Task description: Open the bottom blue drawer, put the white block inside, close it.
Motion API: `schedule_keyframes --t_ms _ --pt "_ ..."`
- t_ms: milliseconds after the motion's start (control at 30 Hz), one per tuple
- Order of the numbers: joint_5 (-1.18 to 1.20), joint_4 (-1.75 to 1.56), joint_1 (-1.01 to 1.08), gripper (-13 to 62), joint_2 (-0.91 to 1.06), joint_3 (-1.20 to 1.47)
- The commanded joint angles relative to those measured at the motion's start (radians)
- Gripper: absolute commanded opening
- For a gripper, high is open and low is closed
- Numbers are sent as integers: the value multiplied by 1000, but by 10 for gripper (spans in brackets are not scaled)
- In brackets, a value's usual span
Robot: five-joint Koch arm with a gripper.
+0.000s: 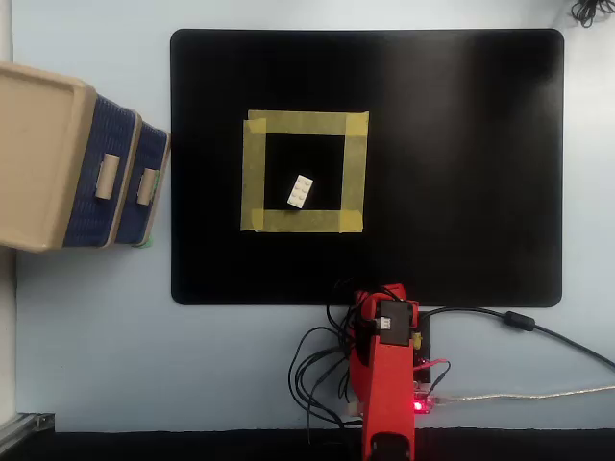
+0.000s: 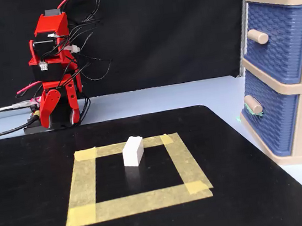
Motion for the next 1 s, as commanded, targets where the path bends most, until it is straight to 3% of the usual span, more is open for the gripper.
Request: schedule_keyframes --t_ms 0,300,500,633,767,867,967 --pt "-6 107 9 346 46 9" --pt "-6 109 6 348 46 -14" --pt "-11 160 -20 343 49 -383" --pt "-101 147 -186 340 37 -623" --pt "-571 -3 -545 339 -66 -706" --pt "-1058 -299 -868 339 -218 -657" --pt "-1476 -710 -1037 338 -383 -531"
